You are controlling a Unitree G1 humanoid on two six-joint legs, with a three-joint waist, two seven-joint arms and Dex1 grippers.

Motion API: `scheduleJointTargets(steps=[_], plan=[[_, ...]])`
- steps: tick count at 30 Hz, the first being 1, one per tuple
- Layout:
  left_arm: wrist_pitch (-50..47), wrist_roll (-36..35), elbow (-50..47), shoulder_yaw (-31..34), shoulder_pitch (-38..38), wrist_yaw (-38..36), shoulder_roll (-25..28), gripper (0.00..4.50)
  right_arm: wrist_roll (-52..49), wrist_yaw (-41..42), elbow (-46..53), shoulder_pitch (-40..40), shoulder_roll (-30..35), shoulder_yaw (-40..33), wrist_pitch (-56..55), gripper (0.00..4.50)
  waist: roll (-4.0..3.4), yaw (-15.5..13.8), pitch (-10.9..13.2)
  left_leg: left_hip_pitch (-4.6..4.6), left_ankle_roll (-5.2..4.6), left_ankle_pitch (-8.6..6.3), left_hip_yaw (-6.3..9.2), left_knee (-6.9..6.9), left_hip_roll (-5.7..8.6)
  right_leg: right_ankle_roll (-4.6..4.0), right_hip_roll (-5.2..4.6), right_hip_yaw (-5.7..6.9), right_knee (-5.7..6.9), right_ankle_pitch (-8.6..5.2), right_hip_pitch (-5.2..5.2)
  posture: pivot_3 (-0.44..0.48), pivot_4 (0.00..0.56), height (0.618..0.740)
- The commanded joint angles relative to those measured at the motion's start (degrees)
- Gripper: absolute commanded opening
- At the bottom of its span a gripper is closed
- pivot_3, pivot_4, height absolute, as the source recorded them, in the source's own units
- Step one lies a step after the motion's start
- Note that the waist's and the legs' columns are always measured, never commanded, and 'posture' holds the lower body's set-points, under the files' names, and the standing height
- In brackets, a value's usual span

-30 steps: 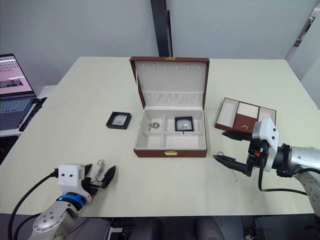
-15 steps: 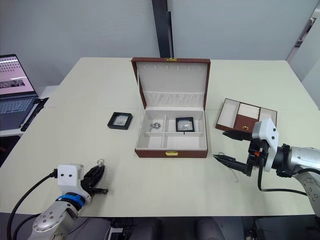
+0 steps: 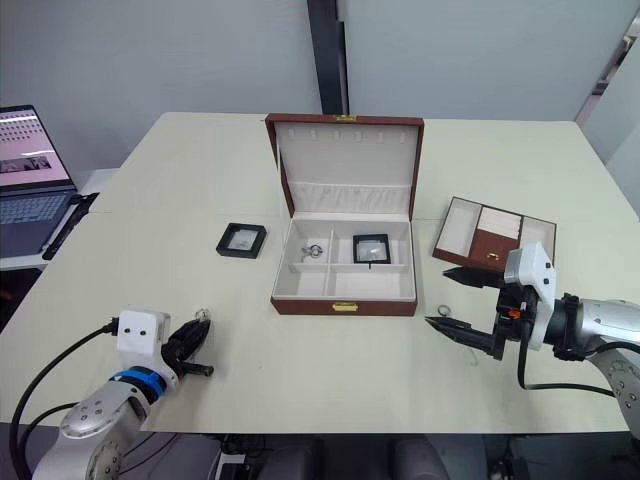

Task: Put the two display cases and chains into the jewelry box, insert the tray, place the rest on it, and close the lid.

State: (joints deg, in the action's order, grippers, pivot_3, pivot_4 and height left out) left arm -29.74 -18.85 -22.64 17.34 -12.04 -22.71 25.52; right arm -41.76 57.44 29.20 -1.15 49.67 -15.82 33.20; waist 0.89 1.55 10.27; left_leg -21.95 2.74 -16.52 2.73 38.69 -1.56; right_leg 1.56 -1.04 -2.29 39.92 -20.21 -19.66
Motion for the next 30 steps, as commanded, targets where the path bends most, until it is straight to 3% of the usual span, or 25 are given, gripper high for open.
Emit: scheduleJointTargets(steps=[1, 10, 15, 22, 30], plan=[[-2.83, -3.68, -3.15, 1.74, 3.90, -3.26, 4.05, 0.02, -1.76, -0.78, 2.50, -0.66, 0.34, -3.13, -0.57, 4.50, 0.05, -0.01, 0.03, -0.01, 0.00, 0.00, 0.02, 0.00, -0.01, 0.00, 0.00, 0.03, 0.01, 0.00, 0.00, 0.000, 0.150, 0.740], [-13.79, -17.19, -5.59, 0.50, 18.38, -15.41, 16.37, 0.02, -2.76, -7.05, 6.57, 0.63, -2.45, -5.01, 0.13, 4.50, 0.10, 0.00, 0.09, -0.03, 0.01, 0.00, 0.01, -0.02, 0.00, 0.01, 0.00, 0.02, -0.02, 0.00, -0.02, 0.000, 0.150, 0.740], [-17.59, -21.42, -1.52, -5.78, 31.22, -25.06, 22.10, 0.02, -3.09, -12.14, 9.90, 2.52, -5.33, -4.71, 0.35, 4.50, 0.18, -0.14, 0.18, -0.06, 0.02, 0.01, 0.06, -0.03, 0.00, 0.01, 0.03, 0.08, -0.02, 0.00, -0.03, 0.000, 0.150, 0.740], [-12.72, -15.96, 12.22, -18.74, 46.99, -40.38, 25.05, 0.02, -2.71, -17.00, 13.02, 5.23, -7.55, -4.48, 0.13, 4.50, 0.16, 0.09, 0.25, -0.08, 0.02, 0.01, -0.03, -0.08, 0.03, 0.02, 0.25, -0.01, -0.04, -0.01, -0.10, 0.000, 0.150, 0.740], [-0.89, -6.73, 23.92, -27.95, 51.39, -51.25, 22.96, 0.02, -3.09, -21.30, 14.72, 4.62, -8.44, -4.18, 0.29, 4.50, 0.14, 0.16, 0.26, -0.59, 0.02, 0.01, 0.00, 0.01, -0.04, 0.01, 0.37, -0.03, 0.04, 0.00, -0.59, 0.000, 0.150, 0.740]])
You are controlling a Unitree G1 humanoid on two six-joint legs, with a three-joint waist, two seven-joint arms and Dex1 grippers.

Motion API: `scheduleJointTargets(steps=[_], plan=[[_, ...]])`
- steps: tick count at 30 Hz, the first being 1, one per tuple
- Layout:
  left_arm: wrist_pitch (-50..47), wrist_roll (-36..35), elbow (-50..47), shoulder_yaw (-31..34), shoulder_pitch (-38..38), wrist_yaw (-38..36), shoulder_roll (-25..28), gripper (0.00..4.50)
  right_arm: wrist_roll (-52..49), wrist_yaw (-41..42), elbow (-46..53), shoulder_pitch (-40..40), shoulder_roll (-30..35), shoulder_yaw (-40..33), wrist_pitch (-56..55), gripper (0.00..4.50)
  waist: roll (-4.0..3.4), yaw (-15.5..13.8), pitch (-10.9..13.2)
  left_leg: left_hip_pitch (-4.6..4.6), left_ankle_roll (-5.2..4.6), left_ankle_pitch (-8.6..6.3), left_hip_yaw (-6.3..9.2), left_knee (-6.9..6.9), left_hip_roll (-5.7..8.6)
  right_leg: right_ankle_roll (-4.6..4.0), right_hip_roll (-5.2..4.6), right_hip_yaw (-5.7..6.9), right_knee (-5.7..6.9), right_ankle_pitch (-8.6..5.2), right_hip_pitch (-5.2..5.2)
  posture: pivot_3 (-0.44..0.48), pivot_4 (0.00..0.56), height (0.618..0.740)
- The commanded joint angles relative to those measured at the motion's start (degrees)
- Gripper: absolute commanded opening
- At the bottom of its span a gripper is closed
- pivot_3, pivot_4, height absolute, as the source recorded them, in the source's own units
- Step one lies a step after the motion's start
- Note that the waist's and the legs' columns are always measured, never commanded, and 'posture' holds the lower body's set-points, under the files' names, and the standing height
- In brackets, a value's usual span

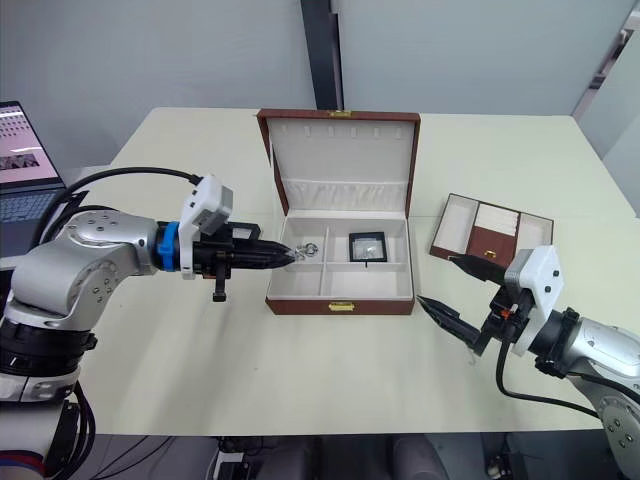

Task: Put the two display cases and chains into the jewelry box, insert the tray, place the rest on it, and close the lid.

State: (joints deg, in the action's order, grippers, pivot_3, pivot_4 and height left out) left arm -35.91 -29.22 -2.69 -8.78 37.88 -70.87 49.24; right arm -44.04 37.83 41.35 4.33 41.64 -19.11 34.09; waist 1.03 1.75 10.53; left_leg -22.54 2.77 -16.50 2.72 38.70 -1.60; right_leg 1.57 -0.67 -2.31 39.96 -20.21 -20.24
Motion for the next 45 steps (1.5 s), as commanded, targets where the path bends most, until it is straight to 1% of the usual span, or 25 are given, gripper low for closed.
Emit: scheduleJointTargets(steps=[1, 4, 7, 11, 19, 27, 45], plan=[[6.99, 4.80, 5.91, -2.32, 1.68, -3.89, -1.24, 0.02, -0.80, -2.17, 2.72, -0.86, -0.52, -0.88, -0.60, 4.50, 0.00, -0.04, 0.00, -0.02, 0.00, 0.00, 0.01, 0.02, 0.01, 0.00, 0.00, 0.01, 0.00, 0.00, 0.00, 0.000, 0.150, 0.740], [10.46, 7.26, 10.11, -2.81, 1.83, -5.29, -2.43, 0.02, -0.68, -3.52, 2.56, -1.44, -0.93, -0.62, -0.57, 4.50, 0.00, -0.07, 0.00, -0.08, 0.00, 0.00, 0.04, 0.05, 0.02, 0.00, 0.00, 0.03, 0.00, 0.00, -0.02, 0.000, 0.150, 0.740], [12.81, 8.88, 12.29, -2.91, 1.23, -6.24, -3.45, 0.02, -0.76, -4.52, 2.64, -1.80, -1.51, -0.14, -0.62, 4.50, 0.00, -0.07, 0.00, -0.17, -0.01, 0.00, 0.08, 0.06, 0.02, 0.00, 0.00, 0.06, 0.00, 0.00, -0.09, 0.000, 0.150, 0.740], [12.97, 9.54, 13.43, -2.24, 1.00, -6.57, -4.80, 0.02, -0.67, -5.16, 3.01, -1.43, -1.76, 0.10, -0.48, 4.50, 0.00, -0.10, 0.00, -0.21, 0.00, 0.00, 0.11, 0.08, 0.04, 0.00, -0.01, 0.05, 0.00, 0.00, -0.09, 0.000, 0.150, 0.740], [14.07, 10.73, 13.99, -1.69, 0.45, -6.41, -5.70, 0.02, -1.81, -5.15, 3.77, -0.31, -1.04, -0.68, -0.05, 4.50, 0.00, -0.09, 0.00, -0.22, -0.01, 0.00, 0.13, 0.09, 0.03, 0.00, -0.01, 0.06, 0.02, 0.00, -0.09, 0.000, 0.150, 0.740], [10.38, 8.87, 12.87, 0.10, 3.70, -6.05, -7.01, 0.02, -2.47, -4.57, 3.36, 0.03, 0.05, -1.02, 0.00, 4.50, 0.00, -0.10, 0.00, -0.24, -0.01, 0.00, 0.15, 0.12, 0.03, 0.00, -0.01, 0.08, 0.04, 0.00, -0.10, 0.000, 0.150, 0.740], [8.49, 8.83, 11.23, 0.83, 5.33, -6.20, -7.49, 0.02, -1.73, -5.14, 2.65, -0.79, -0.55, 0.39, -0.62, 4.50, 0.00, -0.06, 0.00, -0.24, -0.01, 0.00, 0.15, 0.15, 0.04, 0.00, -0.01, 0.08, 0.05, 0.00, -0.09, 0.000, 0.150, 0.740]])
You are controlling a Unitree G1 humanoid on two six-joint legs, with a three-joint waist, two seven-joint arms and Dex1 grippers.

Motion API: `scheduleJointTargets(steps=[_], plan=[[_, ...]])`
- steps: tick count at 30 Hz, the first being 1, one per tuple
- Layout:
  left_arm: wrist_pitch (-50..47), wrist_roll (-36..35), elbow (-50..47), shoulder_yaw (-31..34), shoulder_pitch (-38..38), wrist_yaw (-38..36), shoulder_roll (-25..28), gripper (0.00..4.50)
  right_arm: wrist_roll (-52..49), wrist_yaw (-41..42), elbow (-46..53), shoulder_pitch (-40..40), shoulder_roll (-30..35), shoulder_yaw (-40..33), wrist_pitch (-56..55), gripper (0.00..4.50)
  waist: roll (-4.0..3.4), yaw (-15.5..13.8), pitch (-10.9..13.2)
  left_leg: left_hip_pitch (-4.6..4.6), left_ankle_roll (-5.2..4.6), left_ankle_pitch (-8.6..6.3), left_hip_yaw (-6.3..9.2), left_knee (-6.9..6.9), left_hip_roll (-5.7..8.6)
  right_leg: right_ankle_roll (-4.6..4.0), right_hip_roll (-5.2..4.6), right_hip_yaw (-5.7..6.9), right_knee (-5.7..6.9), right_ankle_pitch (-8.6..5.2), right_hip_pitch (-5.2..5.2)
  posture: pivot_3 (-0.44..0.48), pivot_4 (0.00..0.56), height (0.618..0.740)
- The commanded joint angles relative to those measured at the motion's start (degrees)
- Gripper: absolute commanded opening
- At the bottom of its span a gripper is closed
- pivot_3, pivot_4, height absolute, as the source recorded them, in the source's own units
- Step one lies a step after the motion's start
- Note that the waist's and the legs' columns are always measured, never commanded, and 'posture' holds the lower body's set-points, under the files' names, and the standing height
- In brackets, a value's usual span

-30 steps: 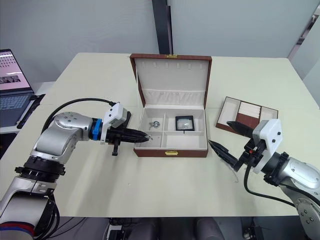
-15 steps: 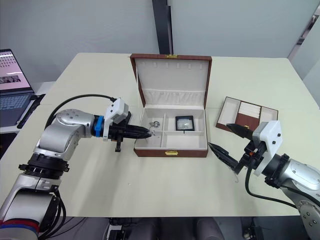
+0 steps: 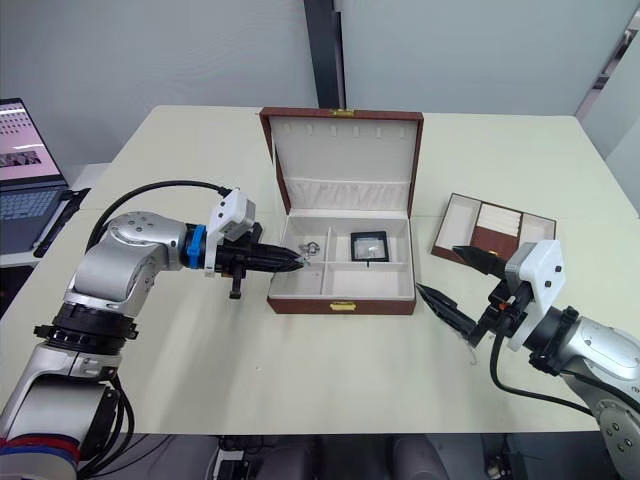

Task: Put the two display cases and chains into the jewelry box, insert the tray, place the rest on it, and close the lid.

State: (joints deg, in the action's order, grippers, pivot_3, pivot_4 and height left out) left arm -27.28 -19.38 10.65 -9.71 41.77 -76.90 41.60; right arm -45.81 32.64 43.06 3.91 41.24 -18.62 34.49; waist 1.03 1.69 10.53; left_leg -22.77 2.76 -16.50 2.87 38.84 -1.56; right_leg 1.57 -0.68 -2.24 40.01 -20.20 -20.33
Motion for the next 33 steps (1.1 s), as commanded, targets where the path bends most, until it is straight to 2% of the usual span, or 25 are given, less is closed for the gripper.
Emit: scheduleJointTargets(steps=[1, 20, 22, 23, 28, 33], plan=[[-0.05, -0.94, -2.11, 1.73, 1.31, -0.21, 0.13, 0.02, 0.12, 0.02, 0.88, -0.44, -0.18, 0.03, -1.05, 4.50, 0.00, 0.01, 0.00, 0.00, 0.00, 0.00, 0.00, 0.00, 0.00, 0.00, 0.00, 0.00, 0.00, 0.00, 0.00, 0.000, 0.150, 0.740], [3.12, 2.38, -1.22, 0.23, -3.53, -0.79, 0.66, 0.02, 0.51, 0.56, -0.02, -0.96, 0.10, 0.13, -1.38, 4.50, 0.00, -0.01, 0.00, 0.01, 0.00, 0.00, 0.00, 0.01, -0.01, 0.00, 0.00, -0.01, 0.01, 0.00, 0.00, 0.000, 0.150, 0.740], [3.22, 2.59, -1.14, 0.44, -3.58, -0.67, 0.52, 0.73, 0.41, 0.74, -0.10, -1.06, 0.28, 0.00, -1.30, 4.50, 0.00, -0.03, 0.00, 0.00, 0.00, 0.00, 0.01, 0.01, -0.01, 0.00, 0.00, 0.01, 0.01, 0.00, 0.00, 0.000, 0.150, 0.740], [3.18, 2.63, -1.12, 0.53, -3.57, -0.69, 0.49, 0.91, 0.38, 0.83, -0.15, -1.13, 0.35, -0.03, -1.27, 4.50, 0.00, -0.04, 0.00, 0.00, 0.00, 0.00, 0.01, 0.01, -0.01, 0.00, 0.00, 0.01, 0.01, 0.00, 0.00, 0.000, 0.150, 0.740], [2.94, 2.33, -0.66, 1.12, -3.22, -0.57, 0.31, 2.49, -0.08, 2.32, -0.30, -1.28, 1.38, -0.19, -0.87, 4.50, 0.00, -0.03, 0.00, 0.01, 0.00, 0.00, 0.00, 0.01, -0.01, 0.00, 0.00, 0.00, 0.01, 0.00, 0.00, 0.000, 0.150, 0.740], [-0.41, -0.22, -1.52, 3.38, -3.18, -0.46, 1.15, 4.01, -0.77, 5.14, -1.01, -0.37, 3.77, -1.78, -0.42, 4.50, 0.00, -0.03, 0.00, 0.00, 0.00, 0.00, 0.00, 0.01, 0.00, 0.00, 0.00, 0.00, 0.01, 0.00, 0.00, 0.000, 0.150, 0.740]])
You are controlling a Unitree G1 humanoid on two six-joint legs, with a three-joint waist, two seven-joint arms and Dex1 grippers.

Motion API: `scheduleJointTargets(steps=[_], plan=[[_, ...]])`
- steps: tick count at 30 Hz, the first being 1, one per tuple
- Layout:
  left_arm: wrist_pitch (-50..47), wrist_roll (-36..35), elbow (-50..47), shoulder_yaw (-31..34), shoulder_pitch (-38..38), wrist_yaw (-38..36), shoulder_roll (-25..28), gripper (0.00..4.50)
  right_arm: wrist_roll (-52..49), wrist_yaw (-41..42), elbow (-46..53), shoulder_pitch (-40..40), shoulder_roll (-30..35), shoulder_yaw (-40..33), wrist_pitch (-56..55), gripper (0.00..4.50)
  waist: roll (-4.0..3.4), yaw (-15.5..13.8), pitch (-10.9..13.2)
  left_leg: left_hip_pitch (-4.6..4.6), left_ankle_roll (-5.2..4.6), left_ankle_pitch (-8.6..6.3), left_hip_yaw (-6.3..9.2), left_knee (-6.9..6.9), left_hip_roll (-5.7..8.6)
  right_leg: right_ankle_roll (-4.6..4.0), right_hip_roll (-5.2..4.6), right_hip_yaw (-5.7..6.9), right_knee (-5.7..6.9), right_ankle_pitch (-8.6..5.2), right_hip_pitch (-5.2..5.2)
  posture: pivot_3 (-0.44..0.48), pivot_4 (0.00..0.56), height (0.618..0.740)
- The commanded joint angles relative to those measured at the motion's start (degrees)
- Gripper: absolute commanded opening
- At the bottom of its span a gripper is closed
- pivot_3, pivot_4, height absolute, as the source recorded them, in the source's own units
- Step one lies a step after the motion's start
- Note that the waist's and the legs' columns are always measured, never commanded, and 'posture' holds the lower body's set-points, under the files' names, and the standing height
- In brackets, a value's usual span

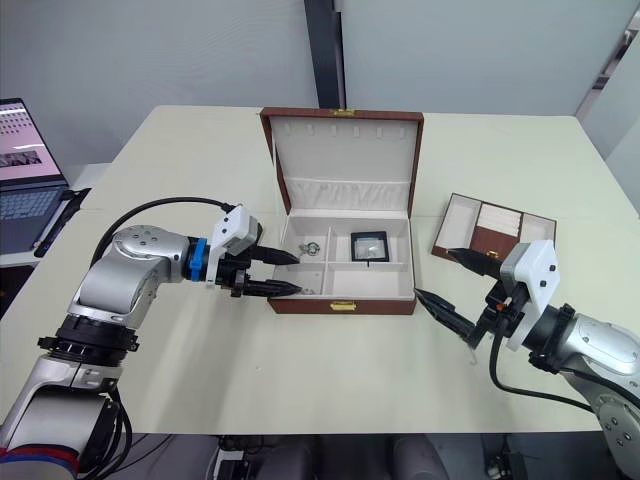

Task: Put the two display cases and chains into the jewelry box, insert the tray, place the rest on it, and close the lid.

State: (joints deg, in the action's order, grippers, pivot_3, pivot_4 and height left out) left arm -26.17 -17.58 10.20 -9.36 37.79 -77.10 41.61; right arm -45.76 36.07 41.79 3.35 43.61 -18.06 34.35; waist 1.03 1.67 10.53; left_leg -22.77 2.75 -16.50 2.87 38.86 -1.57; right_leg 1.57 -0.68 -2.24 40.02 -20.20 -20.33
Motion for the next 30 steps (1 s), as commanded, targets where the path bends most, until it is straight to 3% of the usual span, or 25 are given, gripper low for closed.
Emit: scheduleJointTargets(steps=[1, 6, 12, 23, 30], plan=[[-2.67, -3.00, -1.61, 4.02, 0.48, -0.37, 1.77, 4.32, -0.77, 2.58, -0.18, 0.52, 2.14, -2.88, -0.27, 4.50, 0.00, 0.00, 0.00, 0.00, 0.00, 0.00, 0.00, 0.00, 0.00, 0.00, 0.00, 0.00, 0.00, 0.00, 0.00, 0.000, 0.150, 0.740], [-9.58, -9.17, -5.56, 10.98, -3.91, -0.39, 6.19, 4.46, 0.12, 8.33, -5.40, 3.25, 5.93, -7.48, -0.83, 4.50, 0.00, 0.16, 0.00, 0.01, 0.00, 0.00, 0.01, -0.01, -0.03, 0.00, 0.00, 0.00, 0.00, 0.00, 0.00, 0.000, 0.150, 0.740], [-9.37, -9.24, -5.89, 20.62, -15.18, 4.09, 13.01, 4.46, 5.10, 16.81, -18.38, 7.38, 9.10, -12.03, -4.51, 4.50, 0.00, 0.05, 0.00, 0.07, -0.01, 0.00, -0.01, -0.02, -0.04, 0.00, -0.02, -0.02, 0.00, 0.00, 0.03, 0.000, 0.150, 0.740], [-1.59, -5.90, 3.61, 34.68, -27.59, 13.09, 16.52, 4.46, 17.18, 22.93, -43.78, 8.73, 9.79, -12.81, -16.34, 4.50, -0.01, 0.04, 0.00, 0.12, -0.01, -0.01, -0.06, -0.04, 0.00, 0.00, -0.35, -0.02, -0.01, 0.00, 0.05, 0.000, 0.150, 0.740], [0.96, -5.42, 6.39, 37.50, -31.50, 16.47, 15.71, 4.46, 18.96, 22.32, -49.31, 6.03, 8.06, -12.45, -20.03, 4.50, -0.06, 0.14, 0.01, 0.25, -0.01, -0.01, -0.14, -0.10, -0.02, 0.00, -0.36, -0.08, 0.01, 0.00, 0.11, 0.000, 0.150, 0.740]])
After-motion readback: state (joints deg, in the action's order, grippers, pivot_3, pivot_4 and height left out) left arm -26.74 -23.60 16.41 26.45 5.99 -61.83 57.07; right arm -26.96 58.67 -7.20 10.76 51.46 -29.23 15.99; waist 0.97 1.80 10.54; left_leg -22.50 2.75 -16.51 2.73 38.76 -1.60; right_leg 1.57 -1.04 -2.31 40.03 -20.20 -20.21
